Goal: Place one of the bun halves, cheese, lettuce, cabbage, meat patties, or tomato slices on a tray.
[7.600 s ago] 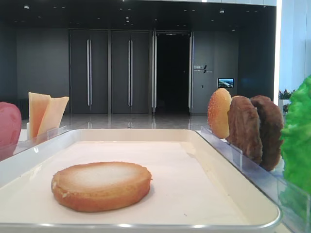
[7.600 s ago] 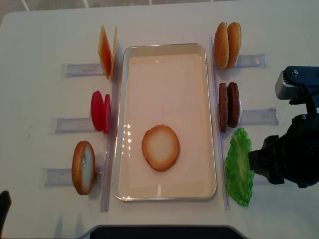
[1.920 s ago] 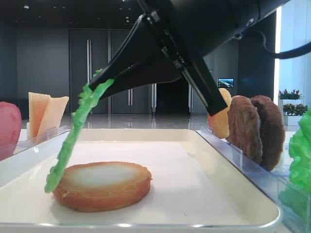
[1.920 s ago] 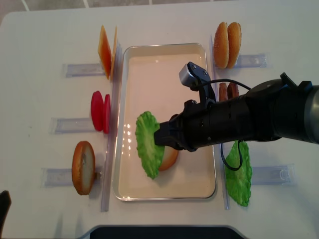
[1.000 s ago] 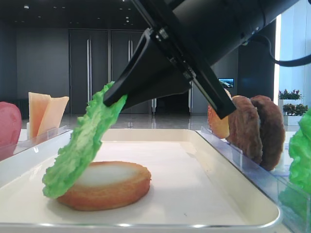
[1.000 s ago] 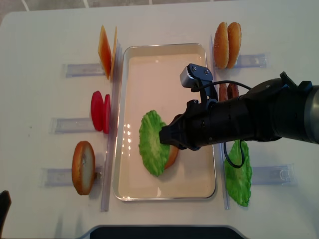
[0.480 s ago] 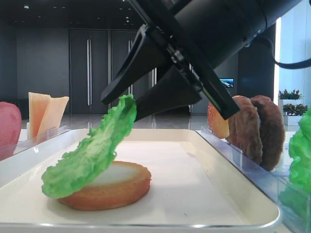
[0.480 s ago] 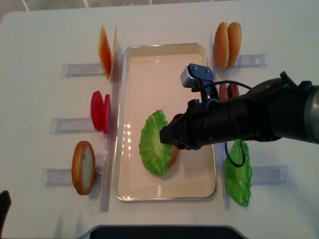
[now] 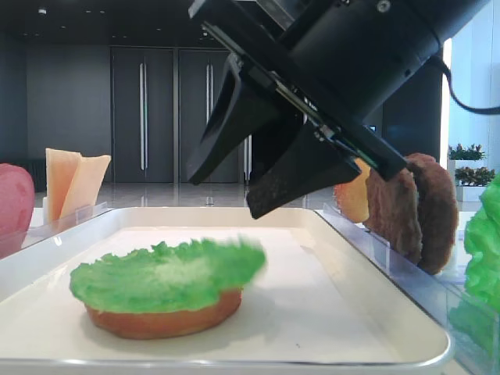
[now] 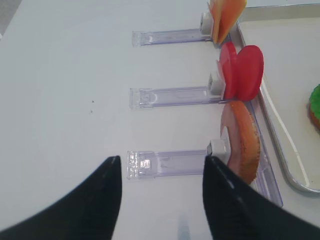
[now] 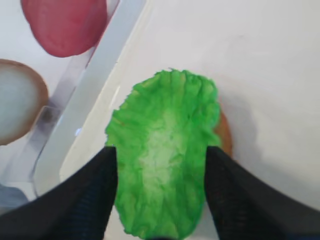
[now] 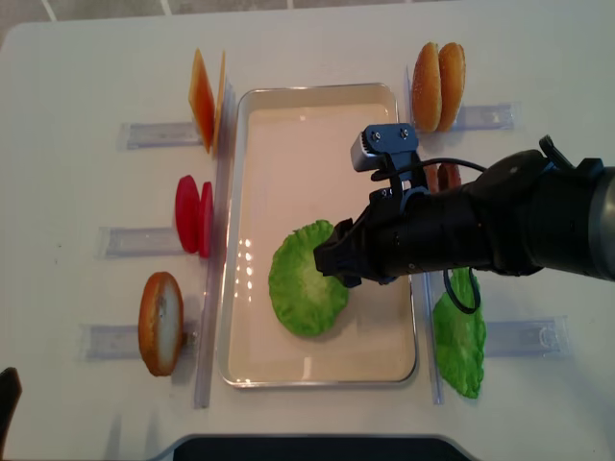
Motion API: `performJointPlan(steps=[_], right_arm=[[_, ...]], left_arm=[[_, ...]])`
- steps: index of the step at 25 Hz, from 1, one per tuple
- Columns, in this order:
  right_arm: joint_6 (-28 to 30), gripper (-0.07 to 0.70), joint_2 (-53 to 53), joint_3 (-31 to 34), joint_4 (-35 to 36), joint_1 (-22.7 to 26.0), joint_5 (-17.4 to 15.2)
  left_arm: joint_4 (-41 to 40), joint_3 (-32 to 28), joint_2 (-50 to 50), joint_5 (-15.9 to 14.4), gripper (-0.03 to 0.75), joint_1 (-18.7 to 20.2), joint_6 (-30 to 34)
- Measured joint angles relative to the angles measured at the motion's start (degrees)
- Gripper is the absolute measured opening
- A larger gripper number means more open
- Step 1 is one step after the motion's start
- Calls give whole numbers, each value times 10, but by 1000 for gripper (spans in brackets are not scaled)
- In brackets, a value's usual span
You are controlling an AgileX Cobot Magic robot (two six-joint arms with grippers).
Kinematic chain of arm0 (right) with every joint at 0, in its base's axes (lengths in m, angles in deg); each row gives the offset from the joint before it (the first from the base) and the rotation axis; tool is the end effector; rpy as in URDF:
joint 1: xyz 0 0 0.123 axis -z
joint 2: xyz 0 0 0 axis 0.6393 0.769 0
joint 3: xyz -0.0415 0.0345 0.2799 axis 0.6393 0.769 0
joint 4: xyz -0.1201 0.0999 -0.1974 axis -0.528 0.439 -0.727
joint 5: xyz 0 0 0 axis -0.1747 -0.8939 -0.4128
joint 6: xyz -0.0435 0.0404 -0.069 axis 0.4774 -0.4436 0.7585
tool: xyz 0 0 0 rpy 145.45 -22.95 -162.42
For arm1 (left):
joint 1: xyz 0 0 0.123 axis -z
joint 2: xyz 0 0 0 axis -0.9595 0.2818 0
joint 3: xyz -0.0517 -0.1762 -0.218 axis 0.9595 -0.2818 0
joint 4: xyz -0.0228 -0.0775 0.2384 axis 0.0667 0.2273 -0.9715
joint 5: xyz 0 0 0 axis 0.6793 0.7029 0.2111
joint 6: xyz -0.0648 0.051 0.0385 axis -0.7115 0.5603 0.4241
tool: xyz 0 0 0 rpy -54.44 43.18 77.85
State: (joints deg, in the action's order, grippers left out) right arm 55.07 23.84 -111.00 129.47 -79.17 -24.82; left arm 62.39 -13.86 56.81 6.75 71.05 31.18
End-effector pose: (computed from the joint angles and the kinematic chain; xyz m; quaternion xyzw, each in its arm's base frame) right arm 0.2205 0.2244 0.1749 -0.1945 0.8903 0.3420 0.2291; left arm -0.0067 0.0006 0.2658 0.0085 0.8695 0.0327 0.4927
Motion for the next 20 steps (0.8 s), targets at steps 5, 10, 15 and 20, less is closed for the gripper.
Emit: performJointPlan(steps=[5,10,15,20], right_arm=[[0,408,-46,0,-34,-55,123],[13,408,-104,0,-38,-87,168],[16,400,-167,0,-44,-76,167],[18,396,-200,0,-64,-47,158]], left_arm=[[0,0,0,0,398,0,0],[0,0,0,0,398,0,-1],[0,0,0,0,398,0,-1],[0,0,0,0,398,0,-1]])
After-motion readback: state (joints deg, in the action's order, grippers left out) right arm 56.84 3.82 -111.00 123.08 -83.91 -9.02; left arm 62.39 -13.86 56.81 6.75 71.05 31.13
